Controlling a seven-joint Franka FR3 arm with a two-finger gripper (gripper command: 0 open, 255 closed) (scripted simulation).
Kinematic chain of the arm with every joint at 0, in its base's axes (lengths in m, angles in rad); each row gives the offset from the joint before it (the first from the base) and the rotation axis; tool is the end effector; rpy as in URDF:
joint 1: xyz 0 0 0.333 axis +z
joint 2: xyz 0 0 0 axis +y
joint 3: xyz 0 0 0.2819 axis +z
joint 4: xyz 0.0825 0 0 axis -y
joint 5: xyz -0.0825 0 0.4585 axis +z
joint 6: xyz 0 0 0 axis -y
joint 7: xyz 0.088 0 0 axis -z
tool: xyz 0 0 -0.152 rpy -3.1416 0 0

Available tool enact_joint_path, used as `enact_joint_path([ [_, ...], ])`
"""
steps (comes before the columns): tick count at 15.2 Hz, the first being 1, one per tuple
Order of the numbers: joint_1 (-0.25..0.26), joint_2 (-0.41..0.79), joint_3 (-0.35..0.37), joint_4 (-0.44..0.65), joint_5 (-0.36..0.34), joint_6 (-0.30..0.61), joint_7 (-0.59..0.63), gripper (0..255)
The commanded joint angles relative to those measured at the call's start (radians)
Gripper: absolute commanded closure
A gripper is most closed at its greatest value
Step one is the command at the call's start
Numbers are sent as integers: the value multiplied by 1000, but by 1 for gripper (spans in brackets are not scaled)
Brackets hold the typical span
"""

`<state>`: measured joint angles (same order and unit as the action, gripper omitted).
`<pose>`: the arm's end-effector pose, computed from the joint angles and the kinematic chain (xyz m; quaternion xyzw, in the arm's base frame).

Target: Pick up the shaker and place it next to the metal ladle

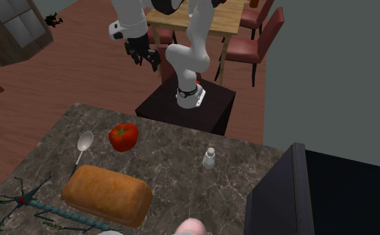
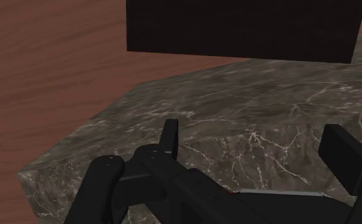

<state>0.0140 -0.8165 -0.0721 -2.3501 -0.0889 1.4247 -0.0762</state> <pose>0.3763 -0.0379 0.5241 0.9982 0.0178 -0.0560 0.0149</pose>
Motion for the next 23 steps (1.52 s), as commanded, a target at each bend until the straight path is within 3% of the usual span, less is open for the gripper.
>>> enact_joint_path([
  [1, 0, 0, 0, 0, 0, 0, 0, 0],
  [13, 72, 216, 223, 27, 200, 157, 293, 0],
  [23, 112, 507, 386, 183, 276, 290, 523, 0],
])
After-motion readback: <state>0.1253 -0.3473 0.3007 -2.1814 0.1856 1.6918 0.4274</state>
